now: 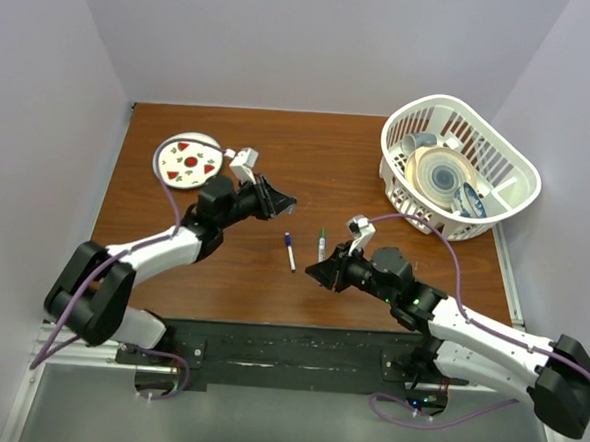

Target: Insert the pens into the pen caps

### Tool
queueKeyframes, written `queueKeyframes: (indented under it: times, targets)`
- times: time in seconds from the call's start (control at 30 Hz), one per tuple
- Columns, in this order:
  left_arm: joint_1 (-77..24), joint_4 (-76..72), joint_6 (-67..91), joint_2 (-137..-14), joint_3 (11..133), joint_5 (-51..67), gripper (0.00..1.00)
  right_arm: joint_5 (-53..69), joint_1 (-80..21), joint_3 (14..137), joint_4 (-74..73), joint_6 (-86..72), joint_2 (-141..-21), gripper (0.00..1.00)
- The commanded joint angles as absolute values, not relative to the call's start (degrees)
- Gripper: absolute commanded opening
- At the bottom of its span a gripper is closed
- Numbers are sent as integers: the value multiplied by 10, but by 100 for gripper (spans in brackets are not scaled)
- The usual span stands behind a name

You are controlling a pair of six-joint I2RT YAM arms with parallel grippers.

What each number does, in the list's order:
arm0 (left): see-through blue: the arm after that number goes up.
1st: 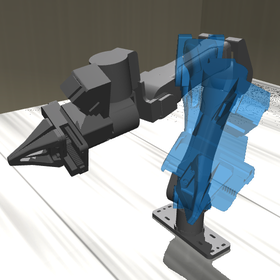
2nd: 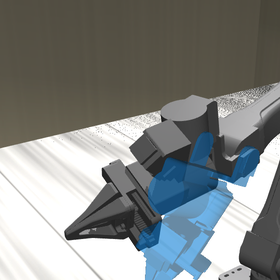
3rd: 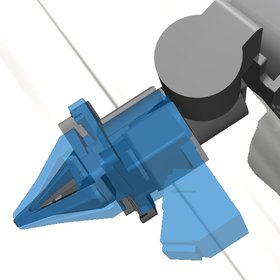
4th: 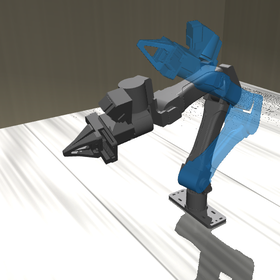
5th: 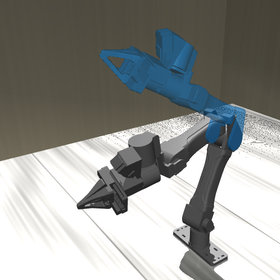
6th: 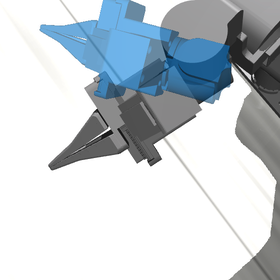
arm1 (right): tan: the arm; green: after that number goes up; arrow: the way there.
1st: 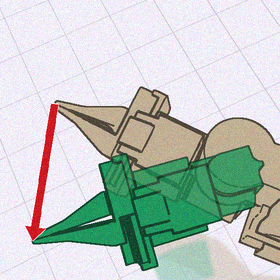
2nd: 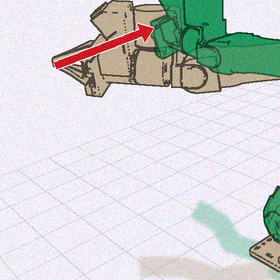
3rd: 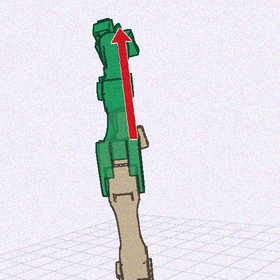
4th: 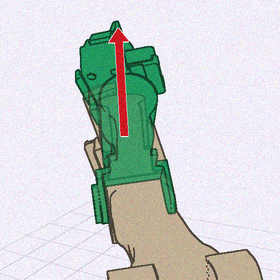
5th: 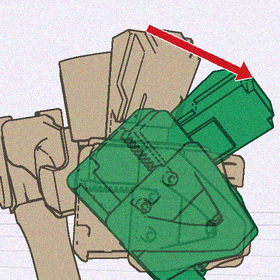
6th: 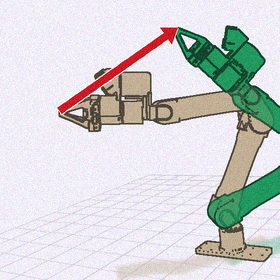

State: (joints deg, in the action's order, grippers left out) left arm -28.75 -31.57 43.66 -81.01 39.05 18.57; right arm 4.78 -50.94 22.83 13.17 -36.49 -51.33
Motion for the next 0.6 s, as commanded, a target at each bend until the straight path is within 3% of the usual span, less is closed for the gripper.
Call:
queueKeyframes:
  times: [0.0,0.17,0.57]
  targets:
    - [-301,-584,571,-769,328,241,0,114,-511,228,287,-372,-552,0]
    - [-327,-733,624,-764,284,249,0,139,-512,243,337,-381,-604,0]
    - [-362,-771,610,-766,267,212,0,129,-530,252,359,-387,-628,0]
